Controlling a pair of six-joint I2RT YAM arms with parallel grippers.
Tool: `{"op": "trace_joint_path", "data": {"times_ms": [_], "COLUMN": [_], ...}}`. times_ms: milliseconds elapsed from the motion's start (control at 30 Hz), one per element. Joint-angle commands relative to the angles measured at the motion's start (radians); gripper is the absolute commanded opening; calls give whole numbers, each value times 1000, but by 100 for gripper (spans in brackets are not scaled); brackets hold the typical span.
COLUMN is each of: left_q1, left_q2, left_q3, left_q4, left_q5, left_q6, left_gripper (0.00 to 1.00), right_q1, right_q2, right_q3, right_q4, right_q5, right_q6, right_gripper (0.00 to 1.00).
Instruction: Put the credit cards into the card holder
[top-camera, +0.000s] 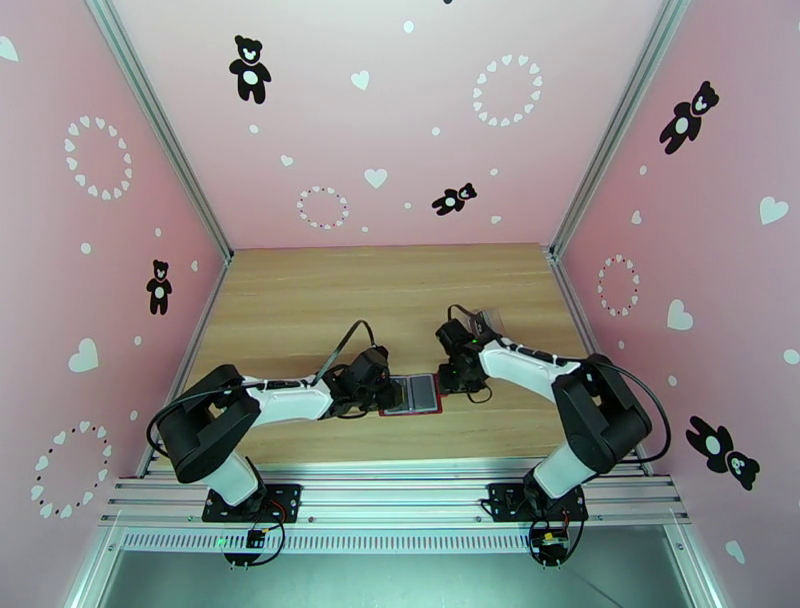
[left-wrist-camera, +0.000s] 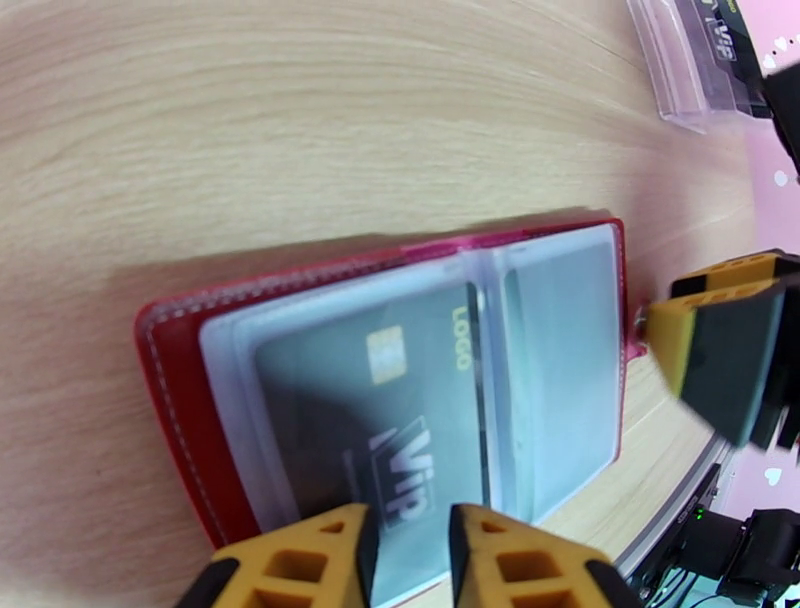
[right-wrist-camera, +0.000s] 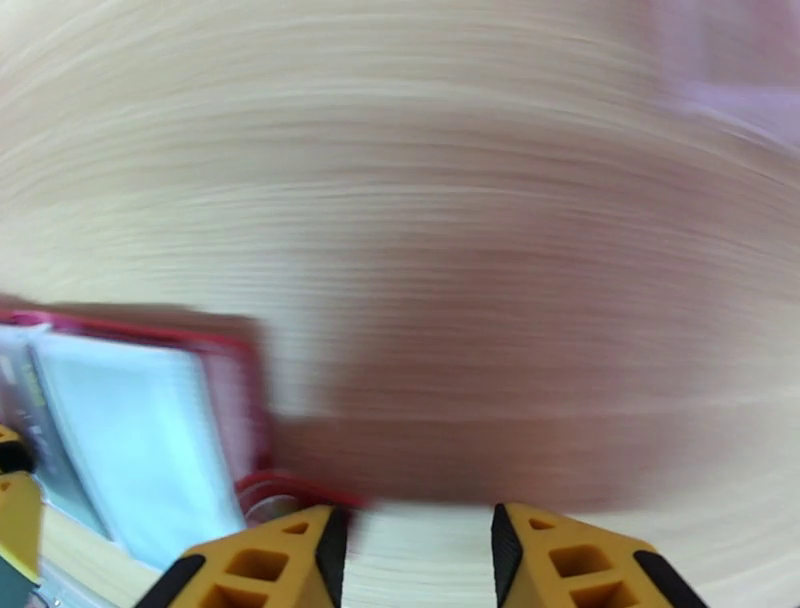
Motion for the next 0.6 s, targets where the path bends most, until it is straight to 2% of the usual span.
{"op": "trace_joint_path", "data": {"times_ms": [0,67,200,267,400,567], "left_q1": [-6,-7,-7,-7,-8,-7], "left_q2": [-7,-23,-40,-40,-42,-54], "left_q3": [-46,-46,-43,-40,-40,-46], "left_q4": [-94,-95,-95,-95,-97,-95], "left_q5": [-17,-15,-13,-11,-13,-22], "left_q6": [-8,-5,-2,-1,-1,-4], "left_gripper": [28,28,28,28,28,28], "right_q1": [-47,-49,-36,-7,108,242], "right_q2": [-117,-171,-213,-204,-117,14], "right_q3": [-28,-32,-40,-31,48,165], "right_q4": [-90,-89,-22,1,-35,-112], "right_q5": [88,59,-161,-210,-148,17], "right_q6": [-15,-14,-1,12,34,61], "right_gripper": [47,48,50,53,57,58]}}
